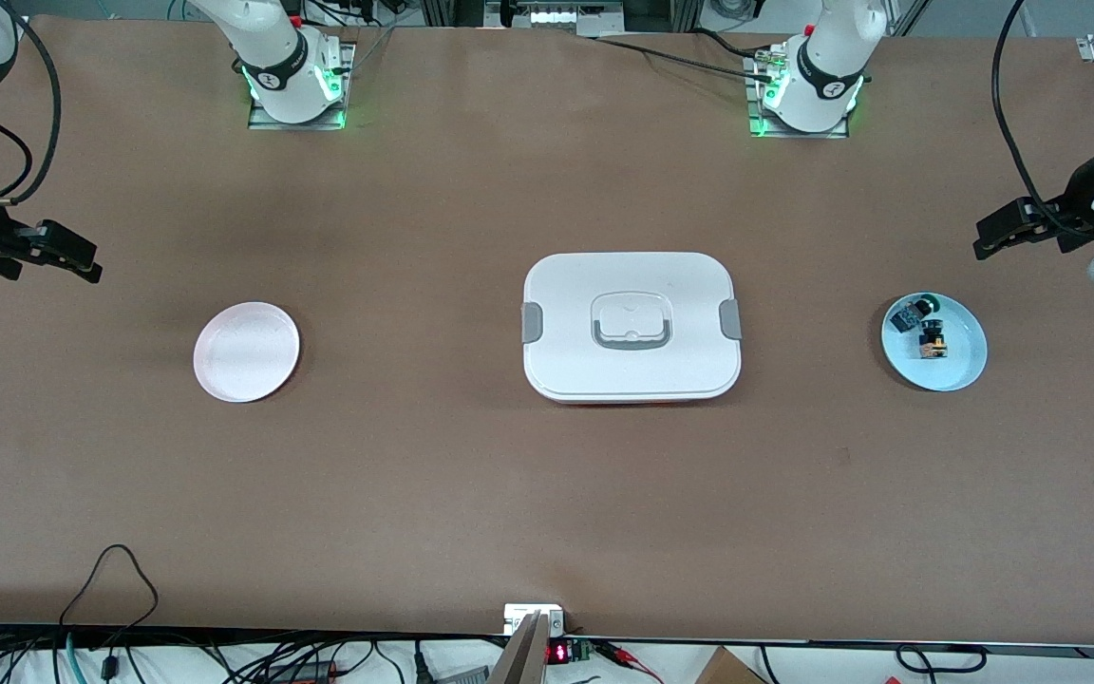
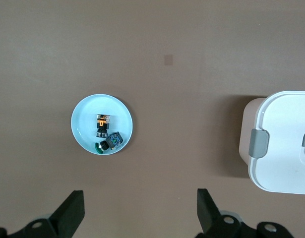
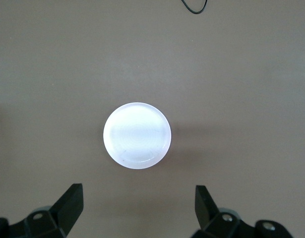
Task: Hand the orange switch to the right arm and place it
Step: 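Move the left gripper over the light-blue plate of switch parts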
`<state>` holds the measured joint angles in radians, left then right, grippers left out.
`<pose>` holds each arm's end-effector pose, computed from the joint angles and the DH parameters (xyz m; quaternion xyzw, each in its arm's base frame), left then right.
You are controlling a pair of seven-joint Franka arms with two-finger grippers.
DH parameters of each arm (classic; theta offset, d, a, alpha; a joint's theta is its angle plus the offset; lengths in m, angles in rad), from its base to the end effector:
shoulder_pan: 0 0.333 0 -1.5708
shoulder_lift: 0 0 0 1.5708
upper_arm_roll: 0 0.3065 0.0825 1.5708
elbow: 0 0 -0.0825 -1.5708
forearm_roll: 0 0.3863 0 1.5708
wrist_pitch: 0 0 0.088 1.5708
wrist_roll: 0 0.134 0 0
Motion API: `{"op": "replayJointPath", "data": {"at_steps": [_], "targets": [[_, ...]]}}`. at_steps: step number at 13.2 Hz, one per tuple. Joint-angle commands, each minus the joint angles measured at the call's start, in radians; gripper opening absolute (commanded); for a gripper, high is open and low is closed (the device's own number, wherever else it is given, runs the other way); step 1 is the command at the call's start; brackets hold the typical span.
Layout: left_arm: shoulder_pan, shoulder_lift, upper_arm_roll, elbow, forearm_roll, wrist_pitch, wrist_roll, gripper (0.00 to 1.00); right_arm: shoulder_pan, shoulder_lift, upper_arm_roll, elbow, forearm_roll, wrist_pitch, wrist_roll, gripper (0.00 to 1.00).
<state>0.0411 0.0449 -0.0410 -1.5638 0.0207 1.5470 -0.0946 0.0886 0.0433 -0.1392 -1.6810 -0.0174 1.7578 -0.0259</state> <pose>0.5649 0.0033 0.5642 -0.9984 -0.0472 0.0303 0.0109 0.5816 -0.0302 0.5274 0.9997 -0.0108 0.0165 0.0122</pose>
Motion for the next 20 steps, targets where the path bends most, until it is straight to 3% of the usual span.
{"op": "replayJointPath", "data": {"at_steps": [1, 11, 16, 20], "targets": [[-0.006, 0.01, 0.003, 0.033, -0.007, -0.037, -0.005, 1.0, 0.002, 0.004, 0.003, 0.02, -0.006, -0.018, -0.002, 1.0], [-0.003, 0.032, 0.004, 0.044, -0.001, -0.077, 0.05, 1.0, 0.0, 0.004, 0.003, 0.02, -0.004, -0.018, 0.0, 1.0], [0.055, 0.07, 0.007, -0.028, -0.001, -0.071, 0.459, 1.0, -0.004, 0.013, 0.001, 0.02, -0.004, -0.018, 0.0, 1.0], [0.114, 0.076, 0.007, -0.166, -0.001, 0.039, 0.833, 1.0, -0.009, 0.014, -0.002, 0.018, -0.006, -0.041, 0.0, 1.0]]}}
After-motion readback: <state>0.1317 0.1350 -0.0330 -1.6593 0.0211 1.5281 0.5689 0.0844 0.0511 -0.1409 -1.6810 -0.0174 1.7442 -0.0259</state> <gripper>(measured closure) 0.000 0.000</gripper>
